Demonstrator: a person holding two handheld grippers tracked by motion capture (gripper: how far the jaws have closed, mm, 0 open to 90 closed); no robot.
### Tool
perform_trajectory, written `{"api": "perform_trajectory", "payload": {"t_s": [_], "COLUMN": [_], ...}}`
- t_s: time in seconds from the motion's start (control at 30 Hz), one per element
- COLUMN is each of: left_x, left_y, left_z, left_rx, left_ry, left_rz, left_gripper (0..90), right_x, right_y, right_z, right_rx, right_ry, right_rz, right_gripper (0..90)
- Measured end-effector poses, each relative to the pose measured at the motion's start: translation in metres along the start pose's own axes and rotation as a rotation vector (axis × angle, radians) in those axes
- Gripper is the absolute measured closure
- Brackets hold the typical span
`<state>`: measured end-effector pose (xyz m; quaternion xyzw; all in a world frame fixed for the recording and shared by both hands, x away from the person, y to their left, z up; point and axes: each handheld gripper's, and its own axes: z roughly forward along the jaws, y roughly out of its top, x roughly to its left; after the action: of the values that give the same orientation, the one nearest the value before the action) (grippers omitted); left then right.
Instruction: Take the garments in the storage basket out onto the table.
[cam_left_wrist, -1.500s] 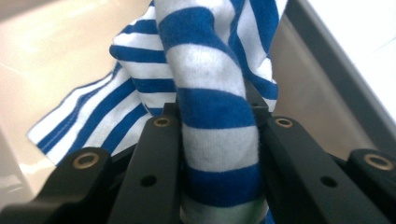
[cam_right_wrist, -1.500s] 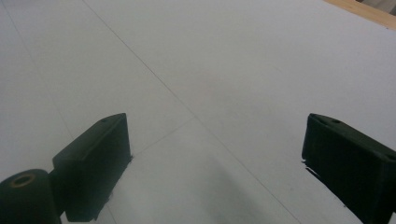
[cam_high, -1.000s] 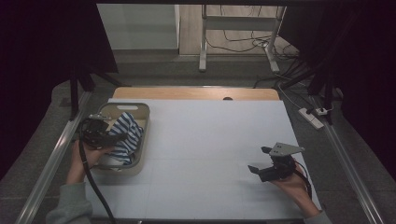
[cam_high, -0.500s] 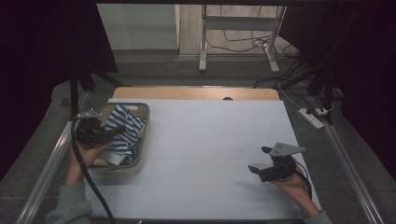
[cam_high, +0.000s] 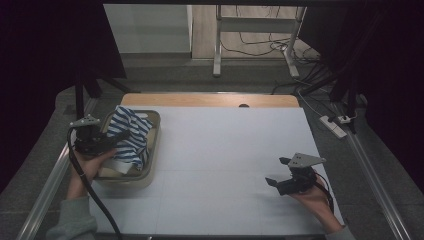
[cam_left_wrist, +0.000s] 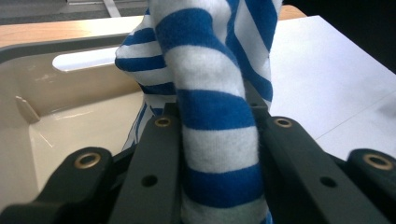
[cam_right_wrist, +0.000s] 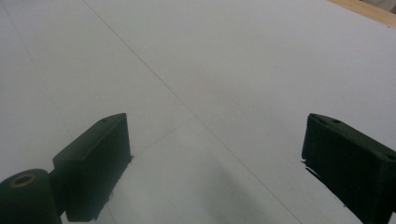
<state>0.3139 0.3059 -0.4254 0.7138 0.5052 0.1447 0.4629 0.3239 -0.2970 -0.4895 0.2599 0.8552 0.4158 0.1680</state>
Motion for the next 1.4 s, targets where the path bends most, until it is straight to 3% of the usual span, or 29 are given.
{"api": "perform_trajectory", "payload": {"t_s": [0.5,1.03,1.4], "left_x": [-0.003,-0.01,-0.018], "left_y": [0.004,0.007,0.011], "left_z": [-0.013,-0.032,-0.042], "left_rx": [-0.073,-0.211,-0.275], "left_ry": [-0.039,-0.083,-0.114], "left_rz": [-0.003,-0.021,-0.004], "left_gripper": [74.9,74.9,74.9], "right_x": [0.0,0.0,0.0], "right_y": [0.0,-0.001,-0.001], "right_z": [0.0,0.001,0.002], "right_rx": [0.003,0.009,0.01], "right_ry": [-0.001,0.0,-0.003], "right_rz": [0.002,0.003,0.0], "right_gripper": [7.7,7.7,7.7]}}
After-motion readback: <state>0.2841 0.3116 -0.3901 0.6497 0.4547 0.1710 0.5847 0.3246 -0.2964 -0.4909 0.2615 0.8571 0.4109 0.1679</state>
